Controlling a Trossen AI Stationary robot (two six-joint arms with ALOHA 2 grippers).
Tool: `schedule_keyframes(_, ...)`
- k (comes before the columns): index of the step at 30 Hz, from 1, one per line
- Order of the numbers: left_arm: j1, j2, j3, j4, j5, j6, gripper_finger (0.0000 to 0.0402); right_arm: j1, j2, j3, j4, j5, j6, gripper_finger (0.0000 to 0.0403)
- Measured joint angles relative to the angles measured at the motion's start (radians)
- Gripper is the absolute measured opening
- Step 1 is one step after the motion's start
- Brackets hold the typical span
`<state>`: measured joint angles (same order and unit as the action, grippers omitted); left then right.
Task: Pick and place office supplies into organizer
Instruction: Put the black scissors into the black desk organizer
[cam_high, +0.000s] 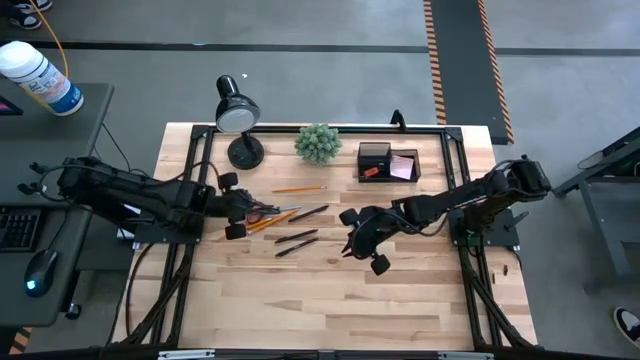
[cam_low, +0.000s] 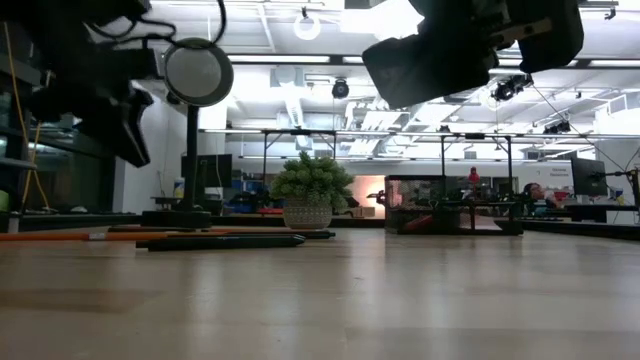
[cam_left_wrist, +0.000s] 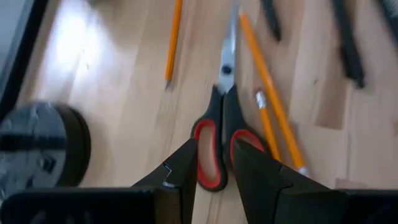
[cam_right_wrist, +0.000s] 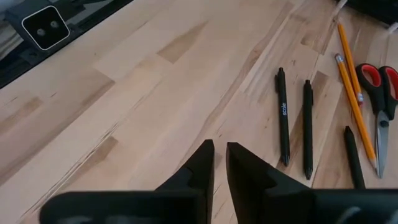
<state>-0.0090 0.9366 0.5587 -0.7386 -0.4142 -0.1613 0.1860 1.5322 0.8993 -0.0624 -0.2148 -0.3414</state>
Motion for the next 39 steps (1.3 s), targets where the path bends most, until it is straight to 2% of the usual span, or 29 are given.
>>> schedule_keyframes(6, 0.108, 0.060, 0.000, 0.020, 0.087, -0.027, 0.0090, 0.000, 0.000, 0.000, 0.000, -0.001, 0.000, 0.0030)
schedule_keyframes(9, 0.163, 0.089, -0.001, 0.082, 0.154, -0.048, 0.0091, 0.000, 0.000, 0.000, 0.000, -0.001, 0.000, 0.0031)
schedule_keyframes(14, 0.227, 0.143, 0.000, 0.156, 0.270, -0.045, 0.0111, 0.000, 0.000, 0.000, 0.001, -0.004, 0.002, 0.0036)
schedule_keyframes(22, 0.295, 0.227, 0.000, 0.157, 0.288, 0.033, 0.0165, 0.000, 0.000, 0.000, 0.001, -0.005, 0.002, 0.0031)
schedule_keyframes(26, 0.306, 0.254, 0.000, 0.163, 0.289, 0.062, 0.0178, 0.000, 0.000, 0.000, 0.004, -0.005, 0.001, 0.0031)
schedule_keyframes(39, 0.304, 0.298, 0.000, 0.159, 0.291, -0.001, 0.0151, 0.000, 0.000, 0.000, 0.018, -0.027, 0.001, 0.0031)
